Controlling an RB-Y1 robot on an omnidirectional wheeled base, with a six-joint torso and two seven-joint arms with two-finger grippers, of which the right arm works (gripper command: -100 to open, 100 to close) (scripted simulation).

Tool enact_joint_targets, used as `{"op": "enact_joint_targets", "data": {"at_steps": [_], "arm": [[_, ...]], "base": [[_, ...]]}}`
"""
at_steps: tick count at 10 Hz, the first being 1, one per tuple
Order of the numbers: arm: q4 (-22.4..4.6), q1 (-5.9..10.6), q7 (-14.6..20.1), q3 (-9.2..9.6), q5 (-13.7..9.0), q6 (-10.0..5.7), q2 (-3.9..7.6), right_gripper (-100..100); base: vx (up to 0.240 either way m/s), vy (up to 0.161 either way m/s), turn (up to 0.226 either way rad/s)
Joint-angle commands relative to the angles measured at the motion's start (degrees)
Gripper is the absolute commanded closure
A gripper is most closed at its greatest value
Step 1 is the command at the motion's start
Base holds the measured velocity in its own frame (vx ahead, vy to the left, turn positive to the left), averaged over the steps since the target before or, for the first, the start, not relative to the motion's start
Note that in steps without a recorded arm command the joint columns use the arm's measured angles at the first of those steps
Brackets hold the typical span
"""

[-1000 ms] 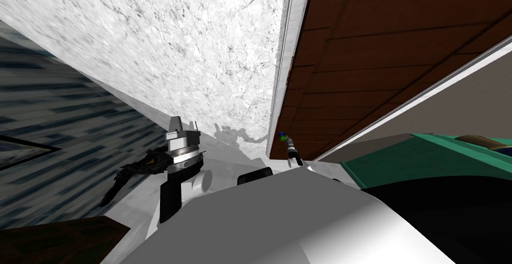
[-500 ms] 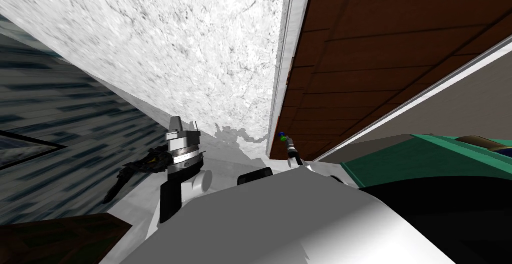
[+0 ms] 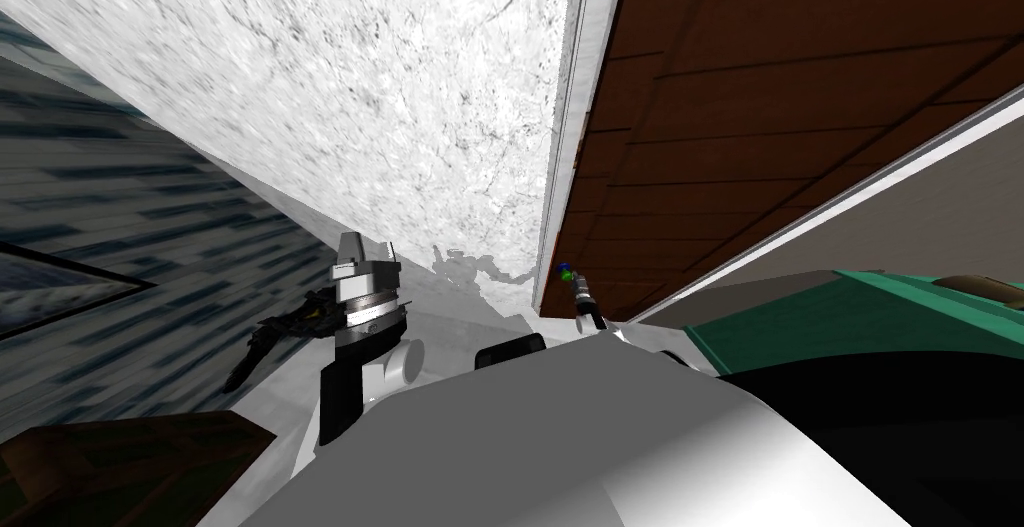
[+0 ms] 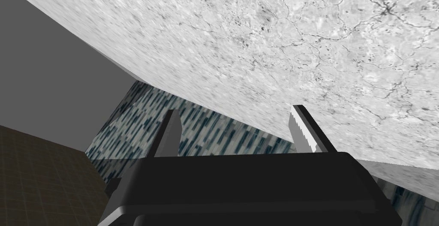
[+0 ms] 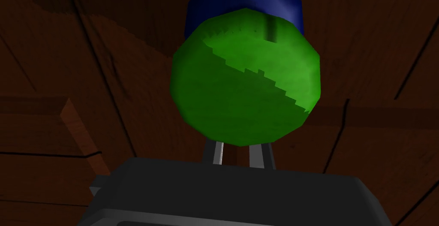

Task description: Pull the door open

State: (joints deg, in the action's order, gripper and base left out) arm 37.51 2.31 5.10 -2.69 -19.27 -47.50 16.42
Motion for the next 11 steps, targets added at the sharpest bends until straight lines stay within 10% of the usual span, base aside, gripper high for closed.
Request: {"op": "enact_joint_targets", "data": {"at_steps": [1,11], "arm": [[0.1,0.55,0.1,1.13,0.5,-0.88,-1.88,100],[0.0,0.55,11.9,1.88,-2.1,-0.90,-1.43,100]], "base": [[-0.018,-0.005,-0.002],[-0.027,-0.009,0.031]]}}
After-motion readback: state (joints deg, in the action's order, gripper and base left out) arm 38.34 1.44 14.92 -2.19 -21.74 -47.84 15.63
